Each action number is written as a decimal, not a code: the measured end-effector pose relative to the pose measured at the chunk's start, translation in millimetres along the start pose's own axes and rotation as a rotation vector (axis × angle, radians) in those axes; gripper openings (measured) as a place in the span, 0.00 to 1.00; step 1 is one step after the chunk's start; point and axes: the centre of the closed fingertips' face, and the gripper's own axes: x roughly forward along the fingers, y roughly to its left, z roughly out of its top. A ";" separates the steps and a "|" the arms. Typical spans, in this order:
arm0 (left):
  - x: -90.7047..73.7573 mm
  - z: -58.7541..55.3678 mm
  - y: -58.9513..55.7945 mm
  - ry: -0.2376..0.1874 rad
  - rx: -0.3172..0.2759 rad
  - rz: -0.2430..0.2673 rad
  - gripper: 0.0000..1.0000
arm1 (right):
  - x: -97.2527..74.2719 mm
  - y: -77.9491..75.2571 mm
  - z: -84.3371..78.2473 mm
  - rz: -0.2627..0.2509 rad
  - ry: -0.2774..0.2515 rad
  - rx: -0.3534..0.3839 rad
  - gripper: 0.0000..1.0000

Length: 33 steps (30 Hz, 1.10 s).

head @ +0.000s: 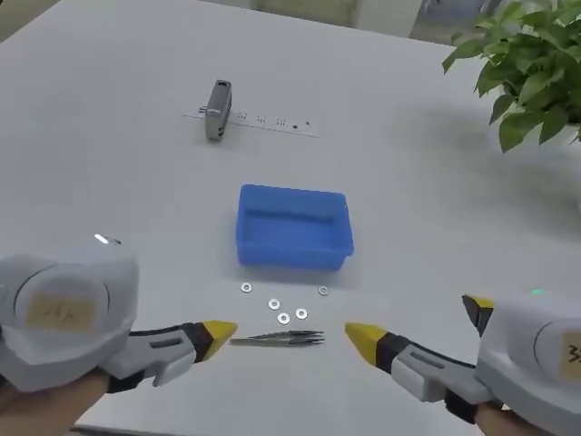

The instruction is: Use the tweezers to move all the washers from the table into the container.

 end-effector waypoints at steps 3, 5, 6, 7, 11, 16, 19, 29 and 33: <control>5.3 -1.5 -1.1 0.009 -0.009 -0.017 0.95 | 3.7 -1.0 -2.6 0.001 0.010 0.010 0.92; 9.7 -3.2 -2.3 0.019 -0.005 -0.028 0.95 | 7.5 -1.4 -4.9 0.004 0.019 0.016 0.92; 12.4 -4.1 -3.0 0.026 0.000 -0.033 0.95 | 10.0 -1.6 -5.9 0.004 0.023 0.017 0.92; 14.1 -4.5 -3.6 0.030 0.003 -0.038 0.95 | 11.6 -1.7 -6.5 0.004 0.027 0.016 0.92; 23.5 -5.9 -6.6 0.039 0.011 -0.060 0.94 | 20.5 -2.3 -7.4 0.010 0.037 0.015 0.91; 35.1 -10.0 -9.3 0.057 0.023 -0.083 0.93 | 29.5 -5.5 -7.2 0.011 0.053 0.000 0.91; 41.1 -11.3 -12.9 0.060 0.028 -0.105 0.92 | 34.4 -8.3 -4.6 0.008 0.053 -0.001 0.91; 61.3 -26.5 -32.8 0.118 0.058 -0.238 0.76 | 45.9 -7.0 0.8 0.018 0.061 -0.021 0.90; 65.4 -33.5 -42.1 0.145 0.069 -0.286 0.68 | 48.3 -5.5 0.1 0.023 0.068 -0.029 0.90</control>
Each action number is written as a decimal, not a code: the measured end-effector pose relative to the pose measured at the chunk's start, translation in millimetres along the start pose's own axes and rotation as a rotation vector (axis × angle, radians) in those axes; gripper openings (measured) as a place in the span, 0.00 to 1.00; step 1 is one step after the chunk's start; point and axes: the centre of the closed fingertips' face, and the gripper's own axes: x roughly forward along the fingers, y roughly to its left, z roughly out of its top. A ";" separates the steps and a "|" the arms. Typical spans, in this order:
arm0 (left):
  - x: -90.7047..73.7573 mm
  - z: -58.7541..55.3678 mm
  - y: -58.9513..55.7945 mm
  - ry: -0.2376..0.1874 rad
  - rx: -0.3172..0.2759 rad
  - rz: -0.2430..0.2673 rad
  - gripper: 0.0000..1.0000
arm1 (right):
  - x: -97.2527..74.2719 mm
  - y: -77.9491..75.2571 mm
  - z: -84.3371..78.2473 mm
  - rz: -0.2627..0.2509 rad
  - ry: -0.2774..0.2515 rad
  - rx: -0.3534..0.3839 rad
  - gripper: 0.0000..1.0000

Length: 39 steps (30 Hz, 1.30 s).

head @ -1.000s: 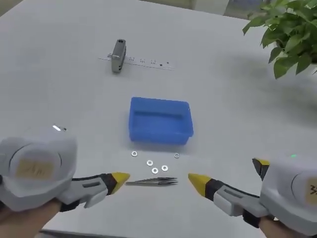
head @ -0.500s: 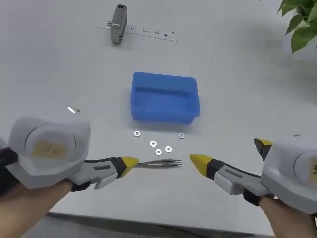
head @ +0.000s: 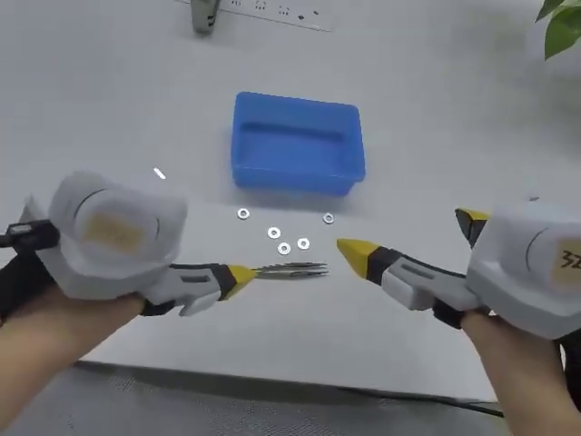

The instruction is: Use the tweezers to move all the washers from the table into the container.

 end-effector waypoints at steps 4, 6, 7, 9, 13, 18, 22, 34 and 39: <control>7.0 -9.2 -8.6 0.036 0.014 -0.059 0.52 | 1.6 2.5 0.1 0.006 0.003 -0.004 0.90; 10.4 -14.1 -10.0 0.056 0.022 -0.073 0.42 | 2.9 4.4 -0.5 0.009 0.005 -0.003 0.90; 12.0 -15.9 -10.1 0.063 0.027 -0.075 0.38 | 3.3 5.6 -1.0 0.012 0.008 -0.005 0.90; 15.3 -22.1 -12.2 0.096 0.048 -0.096 0.34 | 3.4 8.2 -1.8 0.015 0.010 -0.013 0.90; 22.4 -28.5 -13.4 0.122 0.053 -0.127 0.25 | 5.2 11.6 -2.5 0.027 0.015 -0.018 0.90; 27.8 -37.6 -15.8 0.144 0.053 -0.149 0.22 | 6.6 13.0 -1.1 0.033 0.018 -0.021 0.90; 32.7 -44.4 -13.3 0.158 0.111 -0.141 0.20 | 6.6 14.1 2.3 0.034 0.010 -0.026 0.90; 40.2 -41.4 -18.7 0.136 0.227 -0.176 0.03 | 3.7 17.2 9.1 0.033 -0.009 -0.038 0.89; 36.0 -39.1 -25.8 0.131 0.274 -0.182 0.00 | 0.2 18.3 13.1 0.031 -0.021 -0.042 0.89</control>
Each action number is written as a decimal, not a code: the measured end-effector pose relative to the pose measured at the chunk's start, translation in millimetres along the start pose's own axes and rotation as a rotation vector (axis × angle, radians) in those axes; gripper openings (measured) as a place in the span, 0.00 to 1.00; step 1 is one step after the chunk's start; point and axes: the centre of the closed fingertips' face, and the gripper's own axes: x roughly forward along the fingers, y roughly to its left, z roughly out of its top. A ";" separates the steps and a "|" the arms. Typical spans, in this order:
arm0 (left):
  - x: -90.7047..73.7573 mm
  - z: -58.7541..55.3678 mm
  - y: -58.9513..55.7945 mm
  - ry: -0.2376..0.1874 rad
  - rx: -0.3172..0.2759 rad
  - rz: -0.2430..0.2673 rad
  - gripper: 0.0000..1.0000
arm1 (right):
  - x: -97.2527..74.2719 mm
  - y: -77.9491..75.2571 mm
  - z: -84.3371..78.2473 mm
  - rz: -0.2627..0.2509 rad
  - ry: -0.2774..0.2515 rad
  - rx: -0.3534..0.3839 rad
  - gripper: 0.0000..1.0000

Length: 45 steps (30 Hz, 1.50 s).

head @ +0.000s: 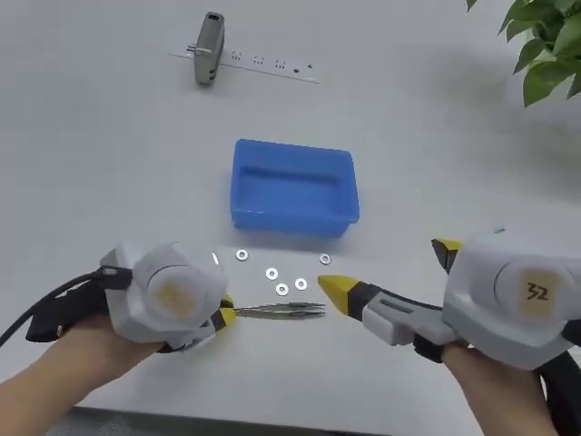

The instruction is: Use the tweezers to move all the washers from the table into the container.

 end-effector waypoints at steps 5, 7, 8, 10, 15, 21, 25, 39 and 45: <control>-11.1 8.5 -4.8 -0.004 0.055 0.004 0.00 | -4.4 3.5 1.3 0.001 -0.007 -0.029 0.89; -17.8 14.9 -5.9 -0.019 0.048 0.004 0.00 | -6.1 5.7 1.2 0.003 -0.009 -0.039 0.88; -21.0 18.5 -6.9 -0.030 0.048 0.006 0.00 | -6.3 5.8 0.9 0.004 -0.010 -0.040 0.88; -28.1 26.6 -7.7 -0.052 0.051 0.012 0.00 | -7.1 7.8 0.7 0.011 -0.014 -0.040 0.87; -41.2 48.7 -9.1 -0.109 0.051 0.011 0.00 | -7.3 16.2 -4.6 0.037 -0.009 -0.048 0.83; -48.6 61.4 -10.3 -0.133 0.044 -0.013 0.00 | -4.5 28.2 -20.4 0.082 0.030 -0.120 0.77; -53.3 67.8 -9.4 -0.148 0.045 -0.012 0.00 | -1.3 40.5 -29.4 0.126 0.053 -0.192 0.69; -78.1 88.6 -7.0 -0.214 0.039 -0.017 0.00 | 22.5 101.2 -21.4 0.339 0.074 -0.301 0.32; -95.7 90.4 -5.7 -0.230 0.055 -0.003 0.00 | 29.5 121.4 -12.1 0.426 0.069 -0.375 0.18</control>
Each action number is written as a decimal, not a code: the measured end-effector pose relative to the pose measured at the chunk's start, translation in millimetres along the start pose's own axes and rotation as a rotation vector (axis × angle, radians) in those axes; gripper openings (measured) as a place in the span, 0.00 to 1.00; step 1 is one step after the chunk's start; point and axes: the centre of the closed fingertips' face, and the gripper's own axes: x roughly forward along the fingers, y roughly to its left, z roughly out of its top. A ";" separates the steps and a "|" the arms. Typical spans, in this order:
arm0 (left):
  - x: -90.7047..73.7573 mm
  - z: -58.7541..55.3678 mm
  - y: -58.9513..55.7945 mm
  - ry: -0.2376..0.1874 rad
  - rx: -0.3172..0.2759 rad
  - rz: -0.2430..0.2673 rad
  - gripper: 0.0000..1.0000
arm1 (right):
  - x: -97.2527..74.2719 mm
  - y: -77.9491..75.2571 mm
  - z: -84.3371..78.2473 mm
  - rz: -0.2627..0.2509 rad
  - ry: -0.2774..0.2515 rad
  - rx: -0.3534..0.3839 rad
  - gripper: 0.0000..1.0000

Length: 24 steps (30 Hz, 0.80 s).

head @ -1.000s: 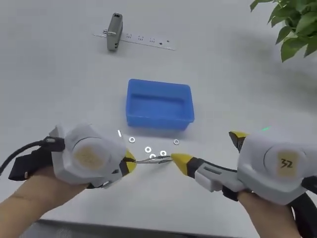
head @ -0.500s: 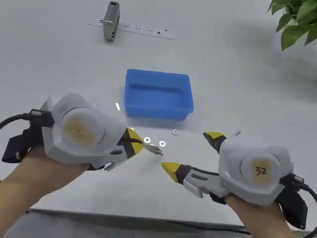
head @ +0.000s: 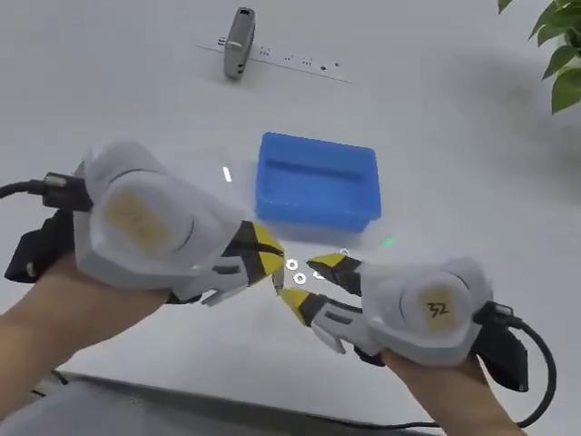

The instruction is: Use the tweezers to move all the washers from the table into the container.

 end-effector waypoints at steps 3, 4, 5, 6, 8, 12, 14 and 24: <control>-6.1 6.0 -0.3 -0.002 0.018 0.004 0.00 | 2.9 2.1 8.0 0.027 -0.013 -0.034 0.11; -7.2 8.0 -0.8 -0.004 0.026 0.002 0.00 | 3.6 2.6 9.1 0.035 -0.013 -0.035 0.10; -8.1 9.4 0.1 -0.001 0.047 0.009 0.00 | 4.1 2.1 11.6 0.040 -0.019 -0.036 0.10; -9.8 10.8 1.6 0.007 0.084 0.016 0.00 | 4.4 2.3 13.8 0.047 -0.028 -0.038 0.10; -10.7 14.0 2.2 0.008 0.093 0.015 0.00 | 4.1 3.3 19.9 0.068 -0.050 -0.036 0.08; -9.7 17.7 3.9 0.016 0.130 0.004 0.00 | 3.9 2.8 26.8 0.085 -0.060 -0.064 0.07; -8.4 18.0 4.6 0.026 0.147 -0.002 0.00 | 5.4 1.0 28.1 0.091 -0.058 -0.096 0.06; 4.7 11.1 25.6 0.061 0.198 -0.002 0.00 | 24.6 -17.8 30.5 0.102 -0.056 -0.111 0.06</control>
